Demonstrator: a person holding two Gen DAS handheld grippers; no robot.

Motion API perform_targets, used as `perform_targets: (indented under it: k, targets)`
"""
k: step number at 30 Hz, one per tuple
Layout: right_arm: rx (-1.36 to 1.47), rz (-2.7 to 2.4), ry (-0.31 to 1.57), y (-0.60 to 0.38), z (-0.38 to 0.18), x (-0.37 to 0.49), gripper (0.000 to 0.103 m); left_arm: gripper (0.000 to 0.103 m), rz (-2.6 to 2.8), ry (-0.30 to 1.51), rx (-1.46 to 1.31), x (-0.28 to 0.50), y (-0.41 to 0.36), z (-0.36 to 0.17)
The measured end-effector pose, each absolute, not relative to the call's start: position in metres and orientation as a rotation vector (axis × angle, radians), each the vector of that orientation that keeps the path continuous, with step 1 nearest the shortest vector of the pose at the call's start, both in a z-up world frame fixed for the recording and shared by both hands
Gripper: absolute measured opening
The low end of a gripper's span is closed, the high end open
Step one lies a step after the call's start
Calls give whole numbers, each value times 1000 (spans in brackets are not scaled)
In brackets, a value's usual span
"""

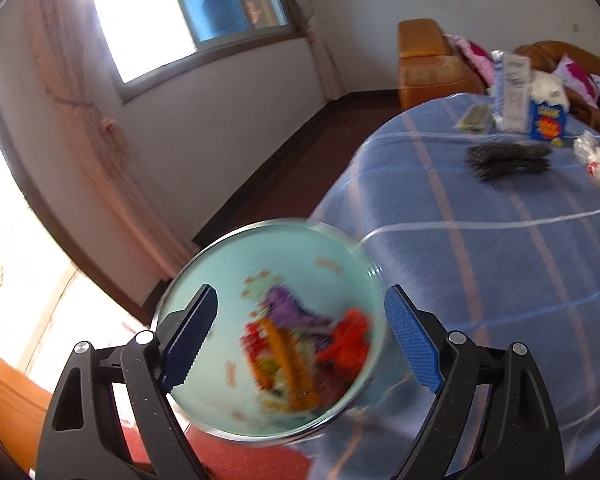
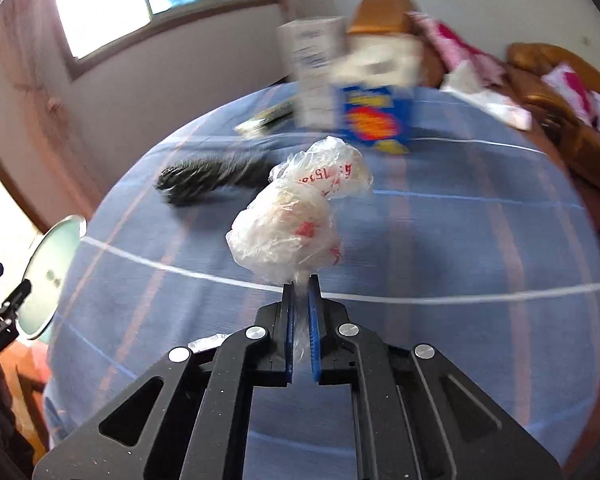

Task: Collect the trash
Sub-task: 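Grasp black scrubber brush with left tool while right tool lifts white bag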

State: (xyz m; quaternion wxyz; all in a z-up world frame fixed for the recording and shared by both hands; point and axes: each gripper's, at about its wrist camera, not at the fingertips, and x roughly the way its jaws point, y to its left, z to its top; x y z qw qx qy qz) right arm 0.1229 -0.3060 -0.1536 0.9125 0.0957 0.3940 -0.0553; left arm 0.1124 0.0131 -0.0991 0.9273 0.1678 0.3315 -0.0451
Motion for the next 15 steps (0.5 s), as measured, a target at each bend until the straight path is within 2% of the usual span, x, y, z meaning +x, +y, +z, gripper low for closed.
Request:
perform_targets:
  k: [8, 15]
  targets:
    - [234, -307, 745, -393, -152, 86, 7, 84, -272, 660, 400, 137, -83, -89]
    - [229, -326, 718, -411, -148, 85, 8, 84, -328, 679, 403, 187, -145, -93]
